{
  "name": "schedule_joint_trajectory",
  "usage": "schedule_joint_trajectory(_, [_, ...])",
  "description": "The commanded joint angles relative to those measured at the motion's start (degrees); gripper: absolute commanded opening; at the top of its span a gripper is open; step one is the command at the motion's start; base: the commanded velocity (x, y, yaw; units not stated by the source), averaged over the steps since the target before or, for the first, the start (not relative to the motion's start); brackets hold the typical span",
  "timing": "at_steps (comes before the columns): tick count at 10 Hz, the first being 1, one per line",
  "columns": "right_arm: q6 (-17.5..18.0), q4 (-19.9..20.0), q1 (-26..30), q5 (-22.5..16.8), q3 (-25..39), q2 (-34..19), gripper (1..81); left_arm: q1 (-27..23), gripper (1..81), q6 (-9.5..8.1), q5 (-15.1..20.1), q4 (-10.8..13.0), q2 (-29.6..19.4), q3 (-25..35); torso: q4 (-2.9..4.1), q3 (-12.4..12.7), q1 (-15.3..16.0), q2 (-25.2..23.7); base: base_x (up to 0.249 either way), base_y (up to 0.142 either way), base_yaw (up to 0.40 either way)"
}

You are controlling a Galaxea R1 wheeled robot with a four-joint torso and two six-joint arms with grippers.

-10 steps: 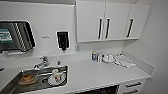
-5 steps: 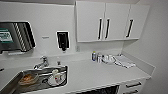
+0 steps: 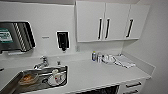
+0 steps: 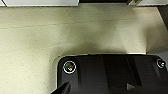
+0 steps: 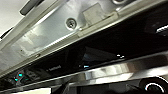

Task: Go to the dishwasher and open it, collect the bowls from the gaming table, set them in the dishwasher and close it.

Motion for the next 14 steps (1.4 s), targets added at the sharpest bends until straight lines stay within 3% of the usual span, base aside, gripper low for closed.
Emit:
schedule_joint_trajectory(1, [0.9,4.0,10.4,-1.5,-0.3,0.3,81.1,-2.7,81.1,-0.23,1.9,-0.2,-0.9,-0.2,0.0,0.0,0.0,0.0,0.0,0.0,0.0])
schedule_joint_trajectory(4, [0.9,7.3,12.9,-2.1,-0.3,-0.7,81.1,-2.6,81.1,-0.23,1.9,-0.2,-0.8,0.1,0.0,0.0,0.0,0.0,0.0,0.0,0.0])
schedule_joint_trajectory(6, [0.9,12.5,17.2,-5.6,1.7,-3.4,81.1,-2.4,81.1,-0.23,1.9,-0.2,-0.7,0.1,0.0,0.0,0.0,0.0,0.0,0.0,0.0])
schedule_joint_trajectory(8, [0.8,20.3,23.7,-14.4,4.4,-8.0,81.1,-2.1,81.1,-0.23,2.0,-0.2,-0.5,0.1,0.0,0.0,0.0,0.0,0.0,0.0,0.0])
schedule_joint_trajectory(9, [0.2,26.8,25.6,-25.3,6.4,-12.4,81.1,-2.1,81.1,-0.23,2.0,-0.2,-0.5,0.1,0.0,0.0,0.0,0.0,0.0,0.0,0.0])
schedule_joint_trajectory(10, [0.2,28.5,25.9,-30.0,7.3,-15.5,81.1,-2.1,81.1,-0.14,2.0,-0.1,-0.4,0.1,0.0,0.0,0.0,0.0,0.0,0.0,0.0])
schedule_joint_trajectory(13, [0.0,28.9,27.1,-37.2,9.0,-23.6,81.1,-2.1,81.1,-0.14,2.0,0.1,0.4,-0.1,0.0,0.0,0.0,0.0,0.0,0.0,0.0])
schedule_joint_trajectory(14, [0.0,28.3,26.4,-37.5,9.1,-24.3,81.1,-2.1,81.1,-0.14,1.9,0.1,0.4,-0.1,0.0,0.0,0.1,0.0,0.0,0.0,0.0])
